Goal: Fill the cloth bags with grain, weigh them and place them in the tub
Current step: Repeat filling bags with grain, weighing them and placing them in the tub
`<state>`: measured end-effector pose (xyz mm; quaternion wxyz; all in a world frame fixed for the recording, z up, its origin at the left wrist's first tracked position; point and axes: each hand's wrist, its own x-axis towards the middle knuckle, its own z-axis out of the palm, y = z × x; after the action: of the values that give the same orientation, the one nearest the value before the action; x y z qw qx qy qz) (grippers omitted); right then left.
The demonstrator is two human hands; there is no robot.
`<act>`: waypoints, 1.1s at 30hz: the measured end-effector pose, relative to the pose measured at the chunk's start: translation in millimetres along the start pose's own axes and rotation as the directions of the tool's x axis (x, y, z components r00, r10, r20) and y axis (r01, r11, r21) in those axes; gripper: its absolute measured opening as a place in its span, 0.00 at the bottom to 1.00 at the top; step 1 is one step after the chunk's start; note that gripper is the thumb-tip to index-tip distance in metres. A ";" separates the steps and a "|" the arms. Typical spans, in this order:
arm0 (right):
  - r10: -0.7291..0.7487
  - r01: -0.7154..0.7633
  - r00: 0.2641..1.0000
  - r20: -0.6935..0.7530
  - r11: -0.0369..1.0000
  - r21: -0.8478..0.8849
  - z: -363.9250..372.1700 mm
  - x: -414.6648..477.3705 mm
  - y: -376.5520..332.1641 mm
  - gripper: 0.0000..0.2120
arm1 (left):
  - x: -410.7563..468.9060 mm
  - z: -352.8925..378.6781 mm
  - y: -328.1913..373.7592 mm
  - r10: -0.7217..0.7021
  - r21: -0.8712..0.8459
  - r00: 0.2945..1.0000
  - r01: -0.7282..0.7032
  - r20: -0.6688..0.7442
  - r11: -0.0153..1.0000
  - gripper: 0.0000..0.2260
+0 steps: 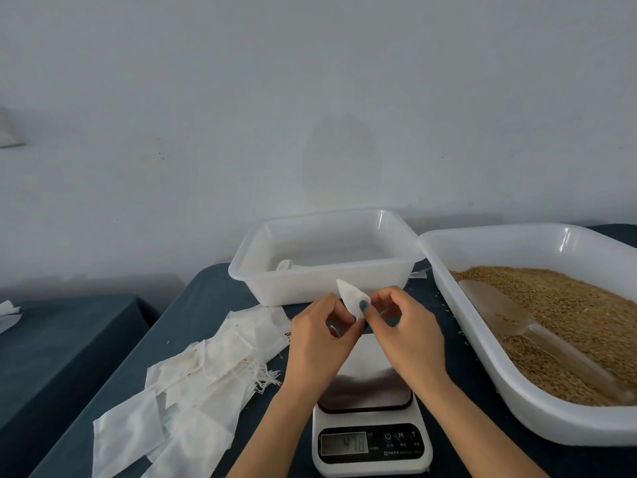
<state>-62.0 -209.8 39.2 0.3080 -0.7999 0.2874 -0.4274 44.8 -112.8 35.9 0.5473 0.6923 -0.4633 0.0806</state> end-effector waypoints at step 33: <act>-0.565 0.571 0.810 0.155 0.702 -0.425 -32.1 -0.9 -19.9 0.14 | 2.4 -18.4 6.3 0.094 -0.165 0.989 -0.074 0.115 0.983 0.27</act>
<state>-86.1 -204.2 67.7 -0.0319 -0.9007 0.1163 -0.4175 48.9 -98.6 48.8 0.5681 0.6295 -0.5297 0.0235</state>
